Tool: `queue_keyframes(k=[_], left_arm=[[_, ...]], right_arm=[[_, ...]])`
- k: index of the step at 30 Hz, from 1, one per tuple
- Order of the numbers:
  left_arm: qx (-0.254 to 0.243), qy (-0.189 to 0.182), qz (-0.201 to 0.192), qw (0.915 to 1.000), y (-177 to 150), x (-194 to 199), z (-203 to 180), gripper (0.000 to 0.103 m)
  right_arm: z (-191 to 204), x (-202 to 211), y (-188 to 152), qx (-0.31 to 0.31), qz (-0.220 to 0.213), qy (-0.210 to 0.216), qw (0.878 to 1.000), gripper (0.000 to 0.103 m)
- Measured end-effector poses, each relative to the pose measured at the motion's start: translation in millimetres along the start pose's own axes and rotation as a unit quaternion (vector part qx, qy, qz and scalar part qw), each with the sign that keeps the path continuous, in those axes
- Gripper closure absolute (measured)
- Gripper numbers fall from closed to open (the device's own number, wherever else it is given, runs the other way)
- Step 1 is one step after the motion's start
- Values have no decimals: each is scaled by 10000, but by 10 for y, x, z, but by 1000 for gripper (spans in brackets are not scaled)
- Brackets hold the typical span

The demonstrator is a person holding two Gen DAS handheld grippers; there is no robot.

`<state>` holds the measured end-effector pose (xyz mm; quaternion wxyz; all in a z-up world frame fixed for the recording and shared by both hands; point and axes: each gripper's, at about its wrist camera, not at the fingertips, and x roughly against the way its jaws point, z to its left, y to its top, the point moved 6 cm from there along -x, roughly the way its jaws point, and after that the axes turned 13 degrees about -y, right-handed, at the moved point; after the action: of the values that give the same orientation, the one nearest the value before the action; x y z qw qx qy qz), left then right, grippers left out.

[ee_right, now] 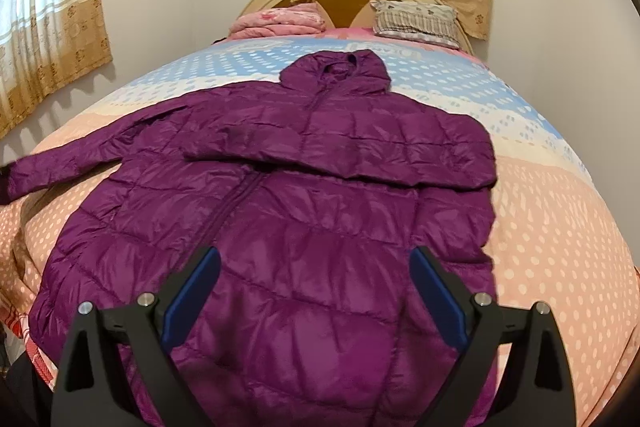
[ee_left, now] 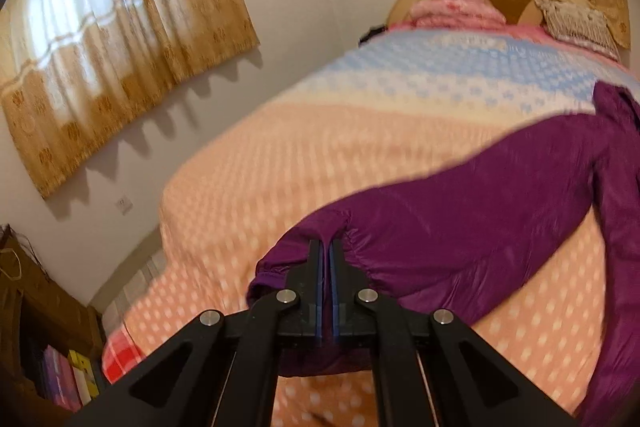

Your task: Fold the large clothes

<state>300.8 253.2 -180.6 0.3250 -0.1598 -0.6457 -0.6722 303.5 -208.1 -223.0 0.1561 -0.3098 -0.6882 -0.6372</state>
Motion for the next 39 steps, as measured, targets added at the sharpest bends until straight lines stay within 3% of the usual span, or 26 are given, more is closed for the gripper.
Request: queue_keyframes(k=[7,12,20,29,39], left_arm=[[-403,-264,-583,9971,667,260,-469,102],[-841,-745,-892,9896,989,490,-1157,102],[-1462,-1529,-1178,9702,1273,798,-2393,102],[-1926,-2339,-1123,9463,1239,965,-3667,102],[-2551,-2873,-863,9192,719,1062,-4854,102]], right_arm=[[-392,7,83,-355,-58,-208,9991,6],[-597,-16,64,-598,-19,-289,9978,6],[-831,-61,-61,-759,76,-396,9963,6],[-1106,-116,-162,-902,159,-577,9941,6],[-1281,-266,-349,-1096,347,-647,9913,6]])
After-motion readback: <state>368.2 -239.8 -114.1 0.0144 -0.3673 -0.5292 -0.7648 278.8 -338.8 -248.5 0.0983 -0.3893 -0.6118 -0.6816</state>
